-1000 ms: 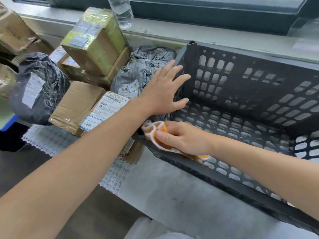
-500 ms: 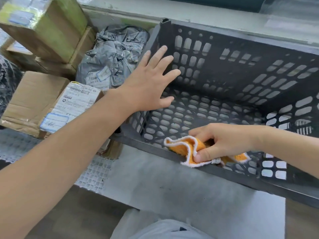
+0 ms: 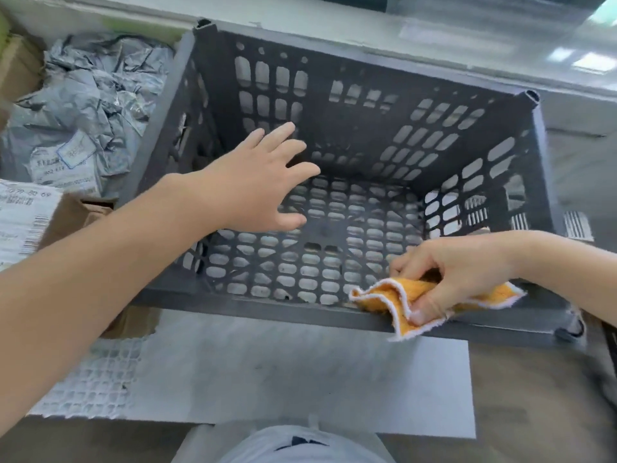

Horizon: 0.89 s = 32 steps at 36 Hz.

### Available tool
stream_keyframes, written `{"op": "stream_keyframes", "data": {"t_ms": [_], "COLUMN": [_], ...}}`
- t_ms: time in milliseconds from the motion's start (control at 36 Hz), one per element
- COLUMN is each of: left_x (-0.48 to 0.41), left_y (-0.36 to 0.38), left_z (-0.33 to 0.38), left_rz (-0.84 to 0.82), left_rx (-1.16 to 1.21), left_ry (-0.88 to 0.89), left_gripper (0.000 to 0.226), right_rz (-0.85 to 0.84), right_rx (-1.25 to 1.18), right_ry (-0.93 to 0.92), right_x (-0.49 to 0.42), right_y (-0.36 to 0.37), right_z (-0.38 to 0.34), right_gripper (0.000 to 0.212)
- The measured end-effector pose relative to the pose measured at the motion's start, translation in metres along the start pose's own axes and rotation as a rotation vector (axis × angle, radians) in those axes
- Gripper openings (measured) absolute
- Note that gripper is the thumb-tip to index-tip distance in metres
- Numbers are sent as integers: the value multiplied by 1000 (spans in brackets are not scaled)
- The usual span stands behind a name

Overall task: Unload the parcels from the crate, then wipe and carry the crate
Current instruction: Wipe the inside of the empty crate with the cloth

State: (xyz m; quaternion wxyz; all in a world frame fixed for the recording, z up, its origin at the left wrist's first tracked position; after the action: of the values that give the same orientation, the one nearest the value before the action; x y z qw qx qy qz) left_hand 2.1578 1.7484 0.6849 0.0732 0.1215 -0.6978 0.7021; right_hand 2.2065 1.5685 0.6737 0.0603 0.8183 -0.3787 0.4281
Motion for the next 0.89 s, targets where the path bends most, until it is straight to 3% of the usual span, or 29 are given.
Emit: {"op": "stream_keyframes", "data": {"t_ms": [83,306,444,528,639,750,889], "left_x": [-9,-32,-46,-53,-59,-60,-51], "left_y": [0,3,1,6,-1,11,24], "left_z": [10,46,65,71,77,74,65], "left_rz": [14,-48,-22,-71,-5,-171,-356], "left_rx": [13,48,49,40,42,40,2], "left_ry": [40,138,213,229,273,226,191], "left_gripper": [80,87,88,85,85,89,92], "right_rz": [13,-86,-112,-119,-41,37,7], "right_rx": [64,225,254,301,282,222,269], "right_ry": [111,394,479,501,480,441,389], "right_x": [11,44,54,55,51,39,3], "right_y": [-2,8,9,9,3,-1,13], "right_z": [17,72,88,93,93,91,92], "right_gripper": [47,53,69,64,66,54,46]}}
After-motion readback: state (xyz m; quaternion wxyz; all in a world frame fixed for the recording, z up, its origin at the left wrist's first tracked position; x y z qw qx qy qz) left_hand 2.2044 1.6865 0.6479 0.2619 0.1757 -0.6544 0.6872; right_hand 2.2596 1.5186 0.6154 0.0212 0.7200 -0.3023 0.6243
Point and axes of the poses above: each hand's wrist, its own x-axis away from the middle knuckle, its own y-axis out of the palm, z = x × y, the point moved 9 cm from there along -x, towards the middle knuckle, and after that the axes turned 2 degrees about y, right-handed, at the moved point
